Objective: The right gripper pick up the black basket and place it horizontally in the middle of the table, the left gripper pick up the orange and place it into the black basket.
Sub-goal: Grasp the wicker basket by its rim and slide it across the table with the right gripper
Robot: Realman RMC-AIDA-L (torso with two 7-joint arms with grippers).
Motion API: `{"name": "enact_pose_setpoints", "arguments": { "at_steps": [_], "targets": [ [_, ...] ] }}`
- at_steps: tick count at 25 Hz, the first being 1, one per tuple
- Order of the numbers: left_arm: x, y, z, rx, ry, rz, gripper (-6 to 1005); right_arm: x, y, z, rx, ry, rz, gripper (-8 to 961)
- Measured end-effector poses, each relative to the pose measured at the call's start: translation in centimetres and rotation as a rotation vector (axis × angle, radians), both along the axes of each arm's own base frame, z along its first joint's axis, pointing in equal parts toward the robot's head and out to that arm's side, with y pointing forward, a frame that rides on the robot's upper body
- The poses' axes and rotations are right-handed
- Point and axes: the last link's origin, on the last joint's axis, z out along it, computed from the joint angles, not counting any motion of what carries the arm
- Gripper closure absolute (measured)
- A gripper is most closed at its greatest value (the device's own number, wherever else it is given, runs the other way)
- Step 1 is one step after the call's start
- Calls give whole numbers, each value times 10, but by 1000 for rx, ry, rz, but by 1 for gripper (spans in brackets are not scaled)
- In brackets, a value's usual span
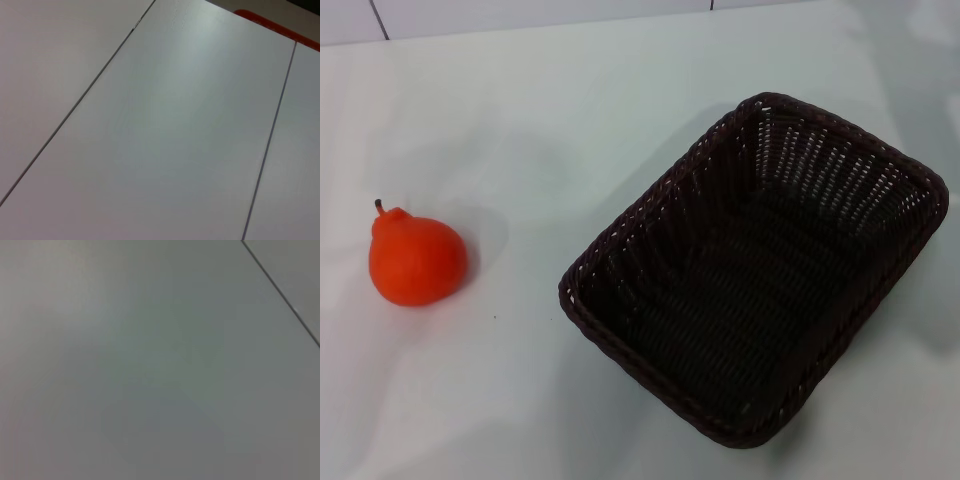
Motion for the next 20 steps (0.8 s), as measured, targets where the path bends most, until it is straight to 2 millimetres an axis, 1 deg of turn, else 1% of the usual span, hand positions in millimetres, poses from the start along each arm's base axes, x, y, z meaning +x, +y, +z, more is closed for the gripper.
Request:
{"name": "enact_pose_setpoints", "arguments": {
  "at_steps": [7,11,13,16,20],
  "targets": [
    [0,0,0,-1,0,-1,99,-2,1,-1,-12,-11,9,146],
    [0,0,0,-2,0,-2,99,-10,5,-5,-75,-43,62,146],
    [0,0,0,-2,0,-1,99,-18,10,-4,-167,-62,129,147],
    [0,0,0,-2,0,-2,99,-32,19,4,-350,-108,229,147],
    [0,1,0,-1,2,-2,99,-54,26,18,-681,-254,307,147]
  ]
}}
